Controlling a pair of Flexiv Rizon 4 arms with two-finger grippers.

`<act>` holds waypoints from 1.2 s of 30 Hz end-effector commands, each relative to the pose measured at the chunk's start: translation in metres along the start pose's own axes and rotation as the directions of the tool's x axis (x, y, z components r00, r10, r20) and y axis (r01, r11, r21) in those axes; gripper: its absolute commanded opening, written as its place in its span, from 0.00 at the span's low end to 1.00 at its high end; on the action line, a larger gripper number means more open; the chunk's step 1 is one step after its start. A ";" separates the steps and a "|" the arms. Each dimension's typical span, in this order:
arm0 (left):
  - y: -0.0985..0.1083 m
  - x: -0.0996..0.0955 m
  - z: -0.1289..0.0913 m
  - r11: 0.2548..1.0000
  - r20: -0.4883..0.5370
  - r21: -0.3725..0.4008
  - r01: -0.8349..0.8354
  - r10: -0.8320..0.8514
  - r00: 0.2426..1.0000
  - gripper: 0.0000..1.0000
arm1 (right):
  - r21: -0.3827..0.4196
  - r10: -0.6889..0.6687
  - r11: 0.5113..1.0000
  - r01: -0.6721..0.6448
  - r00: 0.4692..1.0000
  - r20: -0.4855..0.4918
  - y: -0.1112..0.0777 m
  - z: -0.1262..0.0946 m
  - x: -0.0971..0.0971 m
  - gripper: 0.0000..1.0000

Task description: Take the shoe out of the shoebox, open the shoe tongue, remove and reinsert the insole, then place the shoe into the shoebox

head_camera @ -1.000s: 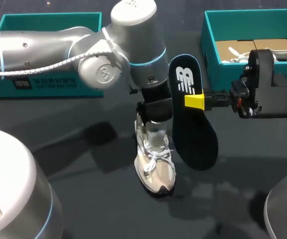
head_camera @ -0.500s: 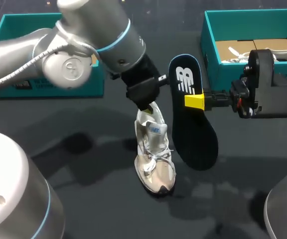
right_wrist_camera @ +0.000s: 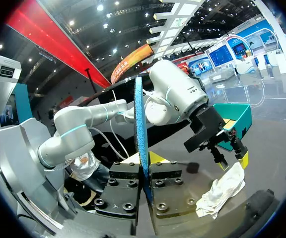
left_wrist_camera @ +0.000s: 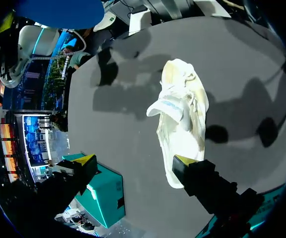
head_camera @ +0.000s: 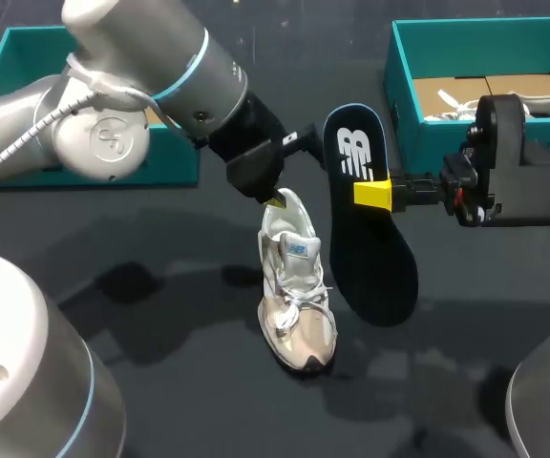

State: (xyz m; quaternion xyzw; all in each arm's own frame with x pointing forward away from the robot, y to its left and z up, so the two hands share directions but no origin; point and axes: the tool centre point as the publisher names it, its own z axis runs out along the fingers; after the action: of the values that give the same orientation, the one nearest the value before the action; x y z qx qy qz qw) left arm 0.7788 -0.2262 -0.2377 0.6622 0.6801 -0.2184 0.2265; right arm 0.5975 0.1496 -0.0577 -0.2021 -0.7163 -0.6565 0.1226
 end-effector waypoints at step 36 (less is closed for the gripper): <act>0.009 -0.048 -0.051 0.997 0.640 0.016 -0.071 0.045 0.767 1.00 | -0.002 0.000 1.000 0.000 1.000 0.004 -0.002 0.001 0.001 0.00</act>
State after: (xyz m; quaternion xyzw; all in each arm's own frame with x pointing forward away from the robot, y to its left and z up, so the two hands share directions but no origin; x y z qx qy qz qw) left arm 0.7944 -0.2387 -0.1657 0.5935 0.5488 -0.4198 0.4128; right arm 0.5974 0.1496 -0.0577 -0.2021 -0.7163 -0.6565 0.1226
